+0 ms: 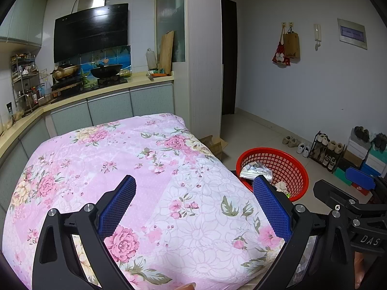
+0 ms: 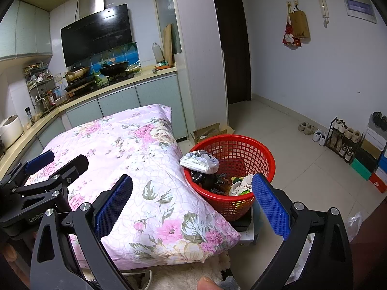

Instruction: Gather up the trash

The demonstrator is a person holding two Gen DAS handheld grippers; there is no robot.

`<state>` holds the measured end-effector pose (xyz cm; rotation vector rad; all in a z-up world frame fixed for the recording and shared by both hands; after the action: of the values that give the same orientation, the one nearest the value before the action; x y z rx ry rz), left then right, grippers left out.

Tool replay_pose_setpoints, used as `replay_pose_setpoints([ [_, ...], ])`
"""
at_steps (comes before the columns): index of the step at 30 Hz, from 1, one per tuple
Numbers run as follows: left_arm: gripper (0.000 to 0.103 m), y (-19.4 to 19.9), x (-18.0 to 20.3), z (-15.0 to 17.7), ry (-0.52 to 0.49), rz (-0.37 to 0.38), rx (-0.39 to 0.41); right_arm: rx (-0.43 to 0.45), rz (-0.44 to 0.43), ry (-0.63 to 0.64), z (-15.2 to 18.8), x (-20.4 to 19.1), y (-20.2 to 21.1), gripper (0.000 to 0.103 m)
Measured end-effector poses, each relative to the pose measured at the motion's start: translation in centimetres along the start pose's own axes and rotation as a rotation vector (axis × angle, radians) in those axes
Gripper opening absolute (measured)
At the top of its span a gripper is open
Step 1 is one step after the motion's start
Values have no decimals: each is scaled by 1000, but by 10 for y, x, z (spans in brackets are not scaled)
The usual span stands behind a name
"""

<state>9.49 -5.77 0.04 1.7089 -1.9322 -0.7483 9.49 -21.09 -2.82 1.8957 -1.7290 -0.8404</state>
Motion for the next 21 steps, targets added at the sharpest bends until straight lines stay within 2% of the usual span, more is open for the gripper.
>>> replay_pose_setpoints([
  [21,94,7,1,-8,-4,9,27,-11,1,-8,2,3,-4,96],
])
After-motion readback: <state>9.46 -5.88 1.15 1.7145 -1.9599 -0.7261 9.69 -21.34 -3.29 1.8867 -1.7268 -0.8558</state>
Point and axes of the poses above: each gripper's, at about its wrist camera, not at the fingertips, and y roughly against the way its jaws point, x to its right, z to its underside, the point moved 5 cm from there along -y, roughly the way its jaws point, and after that the axes turned 12 degrees about -x, right-handed, at the moved point
